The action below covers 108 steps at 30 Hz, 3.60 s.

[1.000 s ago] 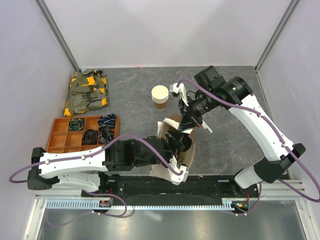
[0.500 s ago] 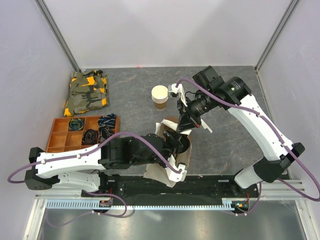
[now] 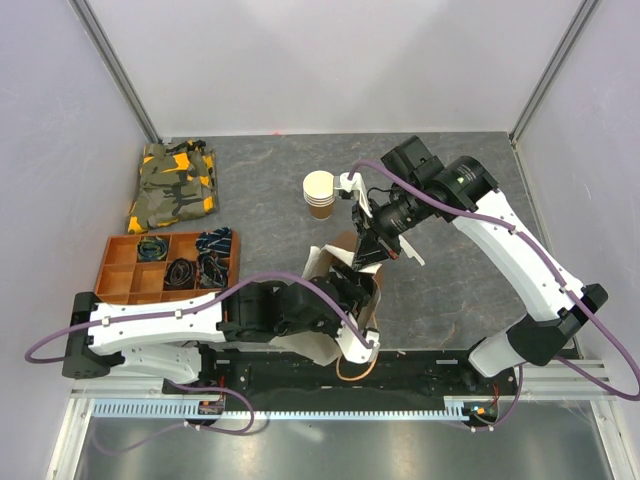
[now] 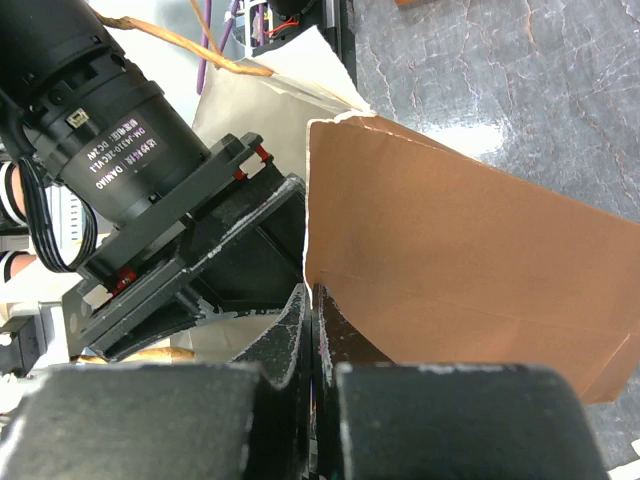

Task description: Pack the takeout coffee

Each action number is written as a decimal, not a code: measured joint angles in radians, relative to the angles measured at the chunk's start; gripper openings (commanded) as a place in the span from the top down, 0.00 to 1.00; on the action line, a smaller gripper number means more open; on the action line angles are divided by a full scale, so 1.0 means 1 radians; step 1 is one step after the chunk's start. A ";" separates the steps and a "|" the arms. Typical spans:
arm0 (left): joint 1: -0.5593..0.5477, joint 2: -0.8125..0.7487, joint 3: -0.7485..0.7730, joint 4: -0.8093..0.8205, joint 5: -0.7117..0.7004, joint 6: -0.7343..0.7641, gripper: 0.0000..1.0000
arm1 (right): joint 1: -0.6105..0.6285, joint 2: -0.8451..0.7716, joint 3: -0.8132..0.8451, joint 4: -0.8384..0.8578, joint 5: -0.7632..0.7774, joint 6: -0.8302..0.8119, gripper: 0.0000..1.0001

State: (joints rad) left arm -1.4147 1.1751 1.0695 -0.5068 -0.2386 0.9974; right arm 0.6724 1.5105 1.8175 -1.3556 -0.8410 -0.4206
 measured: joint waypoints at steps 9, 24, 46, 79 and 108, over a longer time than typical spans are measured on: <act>0.000 -0.087 -0.006 0.019 0.000 -0.026 0.59 | 0.000 0.000 -0.009 0.000 0.000 -0.003 1.00; 0.000 -0.120 -0.006 0.002 -0.100 -0.297 0.65 | 0.000 0.000 -0.009 0.000 0.000 -0.003 1.00; -0.054 -0.023 -0.143 0.403 -0.396 -0.486 0.75 | -0.016 -0.034 -0.068 0.002 0.002 -0.005 1.00; -0.046 -0.230 -0.304 0.588 -0.220 -0.491 0.80 | -0.218 -0.403 -0.526 0.525 0.000 0.533 1.00; -0.039 -0.095 -0.465 0.808 -0.178 -0.477 0.92 | -0.157 -0.811 -0.839 0.615 0.143 0.449 1.00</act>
State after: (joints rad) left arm -1.4540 1.0798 0.6041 0.3012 -0.4164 0.5201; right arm 0.5156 0.6991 0.9787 -0.7410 -0.6979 0.0288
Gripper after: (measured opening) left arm 0.756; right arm 0.007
